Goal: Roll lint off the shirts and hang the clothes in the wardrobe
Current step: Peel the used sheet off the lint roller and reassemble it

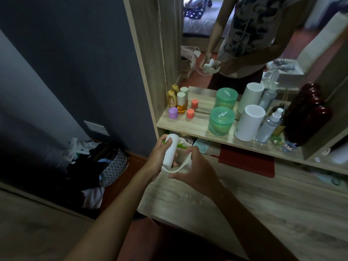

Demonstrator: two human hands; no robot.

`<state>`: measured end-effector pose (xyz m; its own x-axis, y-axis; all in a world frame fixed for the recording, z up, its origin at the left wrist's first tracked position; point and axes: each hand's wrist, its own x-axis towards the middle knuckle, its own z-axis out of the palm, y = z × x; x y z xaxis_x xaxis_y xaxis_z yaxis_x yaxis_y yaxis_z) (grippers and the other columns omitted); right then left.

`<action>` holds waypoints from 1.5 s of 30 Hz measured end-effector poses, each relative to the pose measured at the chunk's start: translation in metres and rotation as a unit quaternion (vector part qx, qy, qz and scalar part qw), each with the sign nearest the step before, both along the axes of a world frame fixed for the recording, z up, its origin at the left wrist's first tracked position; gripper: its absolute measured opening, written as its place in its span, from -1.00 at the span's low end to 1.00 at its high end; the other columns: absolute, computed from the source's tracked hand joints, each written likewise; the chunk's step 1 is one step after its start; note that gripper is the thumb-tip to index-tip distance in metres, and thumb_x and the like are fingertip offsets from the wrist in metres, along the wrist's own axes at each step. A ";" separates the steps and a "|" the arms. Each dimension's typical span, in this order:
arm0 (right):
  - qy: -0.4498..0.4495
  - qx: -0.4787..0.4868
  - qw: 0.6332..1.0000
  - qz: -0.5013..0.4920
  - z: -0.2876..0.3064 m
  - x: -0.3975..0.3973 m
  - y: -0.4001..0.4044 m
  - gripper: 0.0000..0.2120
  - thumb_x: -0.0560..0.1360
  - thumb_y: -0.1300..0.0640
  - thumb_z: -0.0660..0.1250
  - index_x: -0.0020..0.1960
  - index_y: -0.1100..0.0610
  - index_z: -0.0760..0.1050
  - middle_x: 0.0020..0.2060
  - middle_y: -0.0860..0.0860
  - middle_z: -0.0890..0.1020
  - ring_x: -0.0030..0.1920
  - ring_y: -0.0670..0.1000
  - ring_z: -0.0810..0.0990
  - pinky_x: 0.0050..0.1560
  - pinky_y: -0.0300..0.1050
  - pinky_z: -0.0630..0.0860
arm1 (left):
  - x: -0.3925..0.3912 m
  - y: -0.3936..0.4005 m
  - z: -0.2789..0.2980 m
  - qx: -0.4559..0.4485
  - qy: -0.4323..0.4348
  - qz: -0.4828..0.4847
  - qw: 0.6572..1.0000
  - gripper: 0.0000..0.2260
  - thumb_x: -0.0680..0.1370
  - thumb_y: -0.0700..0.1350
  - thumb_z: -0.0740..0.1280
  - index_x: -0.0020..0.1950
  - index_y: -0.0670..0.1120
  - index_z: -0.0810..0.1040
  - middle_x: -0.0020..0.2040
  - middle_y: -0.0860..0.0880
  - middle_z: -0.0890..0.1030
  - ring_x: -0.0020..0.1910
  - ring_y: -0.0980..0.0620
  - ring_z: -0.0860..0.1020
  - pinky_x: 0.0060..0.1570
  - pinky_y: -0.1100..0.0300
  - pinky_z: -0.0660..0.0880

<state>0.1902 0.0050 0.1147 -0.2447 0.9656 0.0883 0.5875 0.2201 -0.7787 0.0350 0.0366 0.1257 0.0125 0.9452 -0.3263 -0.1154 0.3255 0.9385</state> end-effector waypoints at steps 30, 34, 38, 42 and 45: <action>-0.059 0.038 0.984 -0.162 0.000 -0.001 0.016 -0.46 0.51 0.00 -0.11 0.17 0.19 0.55 0.03 0.15 0.65 0.07 0.18 0.60 0.01 -0.05 0.46 | 0.030 -0.010 0.004 0.014 0.042 -0.014 0.999 -0.80 0.59 0.04 0.25 0.00 -0.09 0.47 -0.06 -0.26 0.56 -0.37 -0.12 0.57 -0.44 0.17 0.49; -0.036 0.052 0.983 -0.173 0.005 0.001 0.020 -0.51 0.49 0.07 -0.06 0.19 0.16 0.55 0.03 0.16 0.66 0.06 0.19 0.61 0.03 0.00 0.49 | 0.030 -0.006 0.009 0.025 0.047 -0.030 0.998 -0.82 0.58 0.03 0.25 0.05 -0.06 0.41 0.07 -0.31 0.53 -0.33 -0.13 0.58 -0.45 0.16 0.50; -0.034 0.046 0.983 -0.176 0.005 0.001 0.021 -0.62 0.60 0.14 0.01 0.22 0.15 0.55 0.08 0.13 0.66 0.10 0.15 0.60 0.06 -0.08 0.46 | 0.026 -0.003 0.012 0.015 0.039 -0.043 0.998 -0.85 0.58 0.00 0.27 0.10 0.00 0.46 0.09 -0.28 0.53 -0.32 -0.12 0.58 -0.41 0.11 0.54; 0.025 0.049 0.987 -0.154 0.009 0.001 0.023 -0.62 0.58 0.11 0.04 0.18 0.14 0.57 0.06 0.07 0.67 0.07 0.05 0.61 -0.02 -0.31 0.32 | 0.027 -0.004 0.016 0.017 0.046 -0.076 0.996 -0.82 0.58 -0.01 0.26 0.13 0.01 0.56 0.03 -0.26 0.58 -0.22 -0.13 0.60 -0.35 0.13 0.57; 0.031 0.030 0.989 -0.141 0.008 0.000 0.025 -0.66 0.61 0.14 0.05 0.17 0.13 0.57 0.05 0.06 0.67 0.07 0.05 0.60 -0.05 -0.32 0.28 | 0.027 -0.001 0.015 0.018 0.054 -0.082 0.995 -0.73 0.58 0.00 0.28 0.24 -0.03 0.54 0.05 -0.27 0.59 -0.20 -0.15 0.61 -0.33 0.11 0.57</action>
